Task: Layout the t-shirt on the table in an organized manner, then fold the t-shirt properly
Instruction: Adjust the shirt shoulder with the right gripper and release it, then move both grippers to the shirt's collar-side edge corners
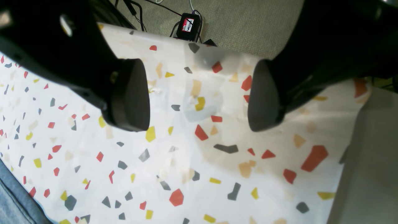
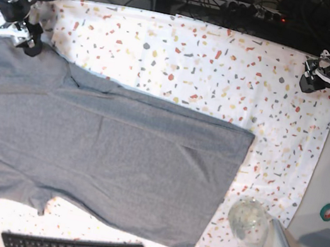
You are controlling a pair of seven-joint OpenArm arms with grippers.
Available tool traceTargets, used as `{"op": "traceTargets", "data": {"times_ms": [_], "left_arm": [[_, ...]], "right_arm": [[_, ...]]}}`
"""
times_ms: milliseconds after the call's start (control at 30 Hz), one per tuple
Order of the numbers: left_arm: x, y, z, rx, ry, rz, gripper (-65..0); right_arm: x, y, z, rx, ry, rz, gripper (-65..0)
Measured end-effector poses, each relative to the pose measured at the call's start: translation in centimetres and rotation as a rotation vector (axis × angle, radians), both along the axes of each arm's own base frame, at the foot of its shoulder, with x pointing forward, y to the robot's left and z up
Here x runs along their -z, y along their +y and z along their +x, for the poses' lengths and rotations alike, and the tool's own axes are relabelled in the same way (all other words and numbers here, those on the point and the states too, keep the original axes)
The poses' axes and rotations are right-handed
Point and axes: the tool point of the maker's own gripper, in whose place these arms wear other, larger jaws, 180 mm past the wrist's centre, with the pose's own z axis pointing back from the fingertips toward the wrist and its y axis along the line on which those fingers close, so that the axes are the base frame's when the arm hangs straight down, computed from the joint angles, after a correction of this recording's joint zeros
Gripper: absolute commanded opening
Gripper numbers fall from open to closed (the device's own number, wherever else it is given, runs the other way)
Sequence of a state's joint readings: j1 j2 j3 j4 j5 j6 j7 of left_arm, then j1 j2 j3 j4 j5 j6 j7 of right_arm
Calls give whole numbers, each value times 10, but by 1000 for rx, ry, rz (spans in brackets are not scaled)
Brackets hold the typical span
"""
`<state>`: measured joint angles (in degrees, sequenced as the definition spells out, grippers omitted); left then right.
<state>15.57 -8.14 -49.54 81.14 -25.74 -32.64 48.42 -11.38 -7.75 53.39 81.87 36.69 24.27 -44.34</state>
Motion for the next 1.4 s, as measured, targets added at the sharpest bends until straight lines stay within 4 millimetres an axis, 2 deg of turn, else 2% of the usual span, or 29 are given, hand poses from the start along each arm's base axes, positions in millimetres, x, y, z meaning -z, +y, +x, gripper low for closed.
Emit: {"op": "traceTargets", "data": {"times_ms": [233,267,300,333,400,433,600,700,900,1067,1167,1300,1400], "left_arm": [[0,0,0,0,0,0,-188],[0,0,0,0,0,0,-188],[0,0,0,0,0,0,-188],[0,0,0,0,0,0,-188],[0,0,0,0,0,0,-188],[0,0,0,0,0,0,-188],[0,0,0,0,0,0,-188],[-1,1,0,1,0,3,-188],[-2,3,0,-1,-3,7,-188],[-2,3,1,-1,-4,7,-188],[-1,2,0,1,-1,6,-188],[1,2,-7,3,15,8,-188],[2,2,-8,2,17,8,-188]], "right_arm": [[1,0,-1,2,1,1,-323],[1,0,0,1,1,0,-350],[1,0,0,2,0,0,-407],[1,0,-1,2,1,1,-470],[1,0,-1,1,1,1,-635],[0,0,0,1,0,2,-650],[-6,1,14,-9,-25,3,-650],[-13,4,19,-74,4,12,-650],[-50,-15,75,-126,-81,-29,-650],[-71,-29,103,-124,-106,-28,-650],[-72,-32,122,-93,-111,16,-650],[-63,-21,136,-175,-72,28,-650],[-68,-14,156,-187,-119,8,-650]]}}
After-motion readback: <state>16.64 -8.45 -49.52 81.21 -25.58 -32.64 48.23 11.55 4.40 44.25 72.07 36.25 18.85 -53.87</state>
